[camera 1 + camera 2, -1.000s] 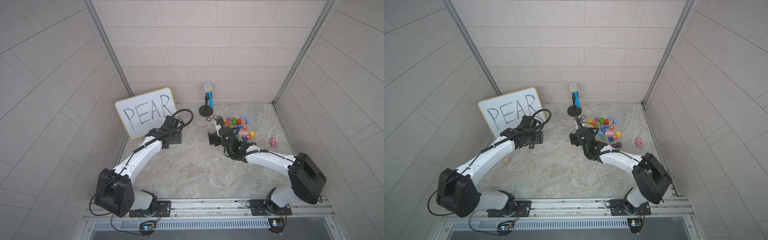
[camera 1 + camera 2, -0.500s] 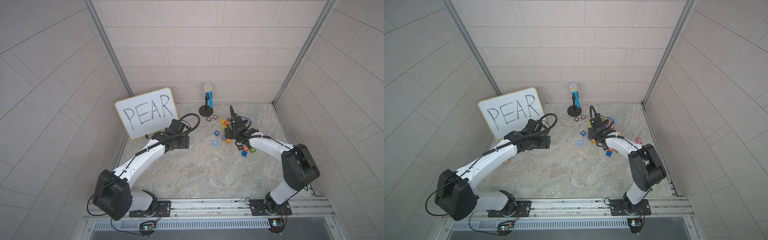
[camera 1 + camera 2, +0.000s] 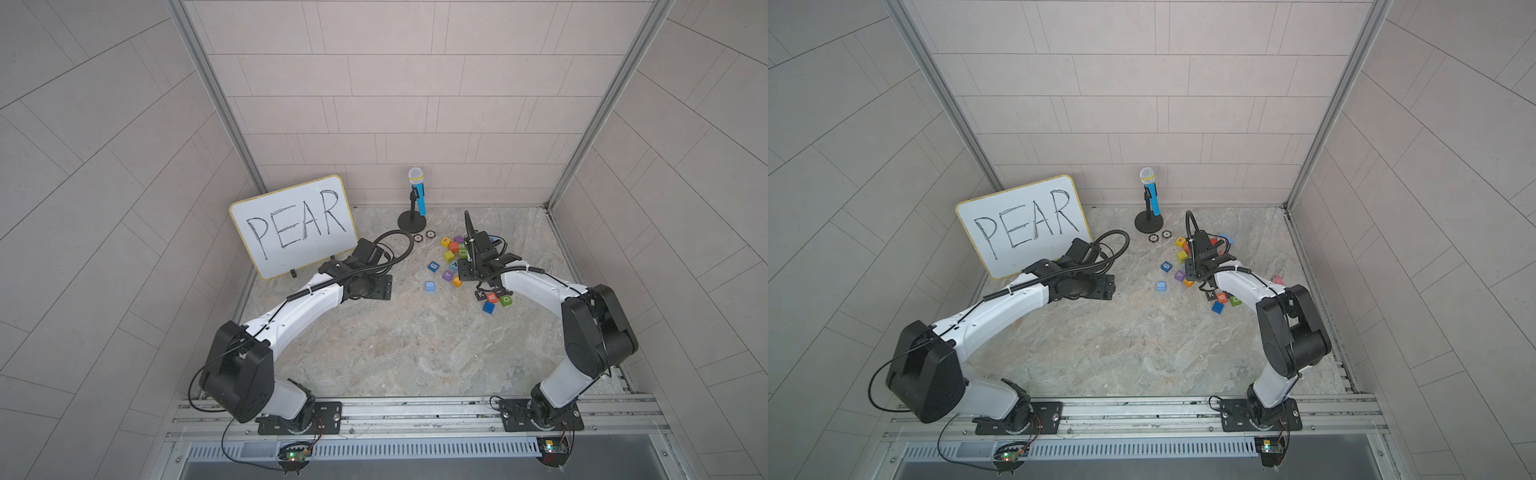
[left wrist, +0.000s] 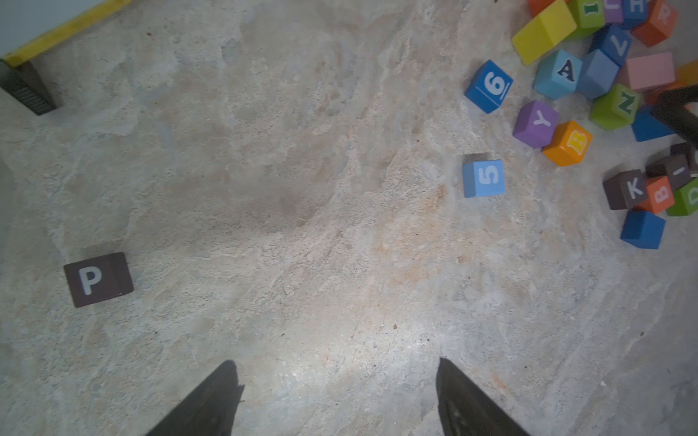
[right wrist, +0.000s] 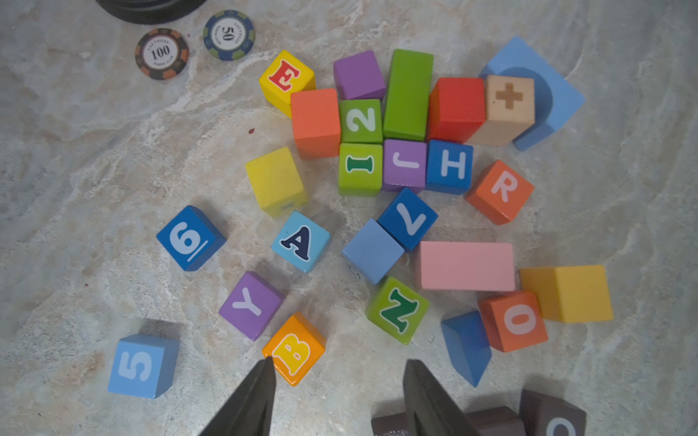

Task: Spell the uppercase word “pear” with letter blocks
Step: Pick up the letter block from the center of the board.

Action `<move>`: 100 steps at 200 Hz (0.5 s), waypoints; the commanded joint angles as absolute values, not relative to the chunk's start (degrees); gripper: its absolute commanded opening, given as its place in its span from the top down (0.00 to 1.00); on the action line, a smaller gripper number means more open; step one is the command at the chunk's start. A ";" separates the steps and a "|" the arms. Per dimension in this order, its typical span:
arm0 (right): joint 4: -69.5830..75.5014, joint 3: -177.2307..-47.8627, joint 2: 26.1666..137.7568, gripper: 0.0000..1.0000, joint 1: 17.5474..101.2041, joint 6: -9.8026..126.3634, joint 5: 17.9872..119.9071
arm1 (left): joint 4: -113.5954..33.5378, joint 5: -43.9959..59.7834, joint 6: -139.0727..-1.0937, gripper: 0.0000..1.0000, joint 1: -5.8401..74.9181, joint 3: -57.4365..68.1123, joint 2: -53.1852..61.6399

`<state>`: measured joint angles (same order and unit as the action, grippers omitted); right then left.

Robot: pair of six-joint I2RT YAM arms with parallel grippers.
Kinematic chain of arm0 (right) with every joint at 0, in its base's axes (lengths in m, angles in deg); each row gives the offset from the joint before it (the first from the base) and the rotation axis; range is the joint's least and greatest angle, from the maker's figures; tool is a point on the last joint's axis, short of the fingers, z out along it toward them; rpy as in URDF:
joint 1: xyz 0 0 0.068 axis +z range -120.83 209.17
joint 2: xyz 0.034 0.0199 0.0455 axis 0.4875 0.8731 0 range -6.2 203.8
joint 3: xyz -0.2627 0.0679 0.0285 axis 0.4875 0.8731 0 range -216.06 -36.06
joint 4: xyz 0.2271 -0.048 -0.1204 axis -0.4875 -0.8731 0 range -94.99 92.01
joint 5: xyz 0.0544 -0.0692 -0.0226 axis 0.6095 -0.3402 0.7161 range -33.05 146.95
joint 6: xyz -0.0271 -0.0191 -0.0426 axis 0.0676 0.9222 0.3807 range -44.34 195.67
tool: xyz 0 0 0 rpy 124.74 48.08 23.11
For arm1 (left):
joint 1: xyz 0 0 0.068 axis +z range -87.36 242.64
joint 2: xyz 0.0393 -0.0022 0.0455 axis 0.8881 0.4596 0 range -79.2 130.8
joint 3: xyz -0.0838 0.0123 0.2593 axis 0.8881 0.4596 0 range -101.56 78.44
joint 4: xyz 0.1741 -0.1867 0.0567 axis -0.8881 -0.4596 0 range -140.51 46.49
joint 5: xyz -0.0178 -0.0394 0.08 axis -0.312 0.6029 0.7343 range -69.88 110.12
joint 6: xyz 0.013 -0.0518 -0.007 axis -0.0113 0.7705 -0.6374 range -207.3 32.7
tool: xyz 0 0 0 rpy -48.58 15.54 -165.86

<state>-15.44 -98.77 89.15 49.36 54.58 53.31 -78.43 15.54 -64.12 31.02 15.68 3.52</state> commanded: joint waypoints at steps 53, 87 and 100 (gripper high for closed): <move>-18.78 -104.66 93.11 0.48 49.12 57.82 57.33 | -76.54 11.77 -65.51 0.15 30.72 12.66 4.57; -19.04 -105.03 93.03 0.48 48.66 57.72 55.94 | -76.62 11.30 -65.88 0.15 30.70 12.17 5.30; -19.17 -105.13 93.09 0.48 48.19 57.74 55.65 | -76.86 11.32 -66.32 0.15 30.73 11.85 5.52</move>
